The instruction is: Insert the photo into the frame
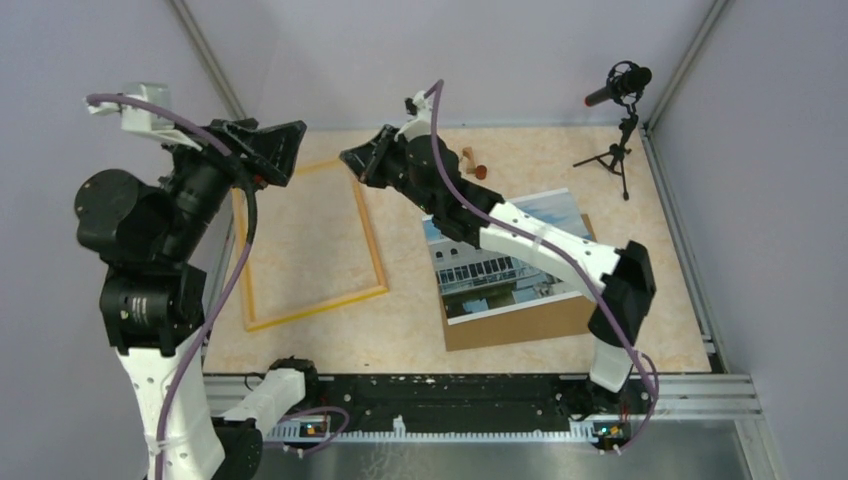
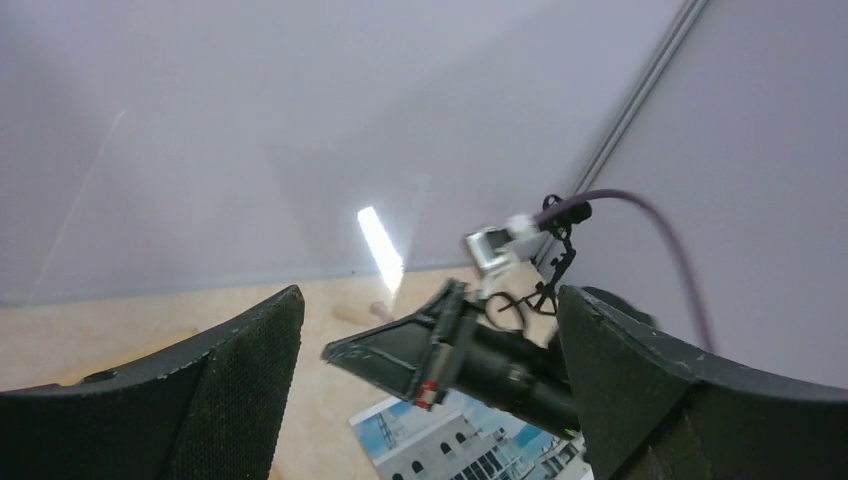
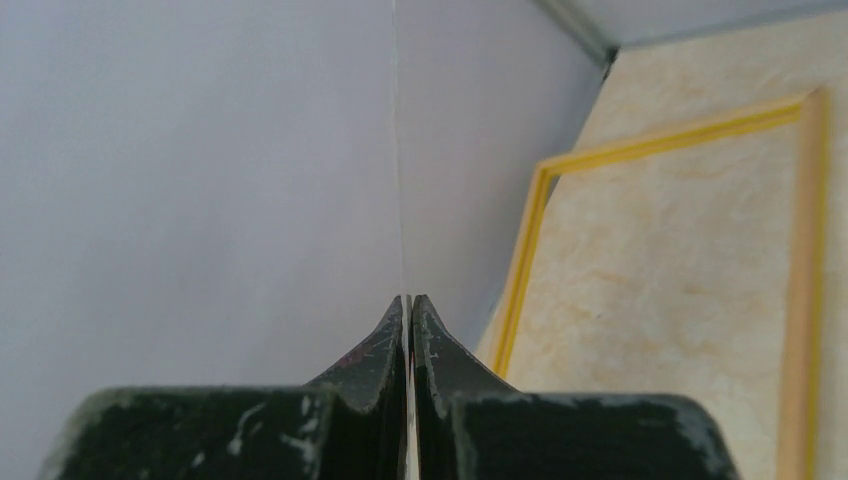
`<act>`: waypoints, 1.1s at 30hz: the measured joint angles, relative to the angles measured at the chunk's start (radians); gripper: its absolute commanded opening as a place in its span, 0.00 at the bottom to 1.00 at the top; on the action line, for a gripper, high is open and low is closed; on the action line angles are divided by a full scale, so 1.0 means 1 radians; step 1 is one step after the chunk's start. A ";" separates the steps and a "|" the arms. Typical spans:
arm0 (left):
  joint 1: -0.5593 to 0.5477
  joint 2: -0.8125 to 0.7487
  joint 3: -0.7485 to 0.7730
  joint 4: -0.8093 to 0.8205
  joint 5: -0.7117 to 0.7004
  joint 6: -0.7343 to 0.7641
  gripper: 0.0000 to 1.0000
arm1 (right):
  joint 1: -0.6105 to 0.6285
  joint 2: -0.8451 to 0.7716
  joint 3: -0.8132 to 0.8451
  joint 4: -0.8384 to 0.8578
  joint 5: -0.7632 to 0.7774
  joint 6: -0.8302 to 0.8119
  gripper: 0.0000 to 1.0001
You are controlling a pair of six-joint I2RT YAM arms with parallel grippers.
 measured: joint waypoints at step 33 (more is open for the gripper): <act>-0.114 0.232 -0.700 0.209 -0.292 -0.057 0.98 | -0.476 0.627 0.014 -0.005 -1.081 0.033 0.52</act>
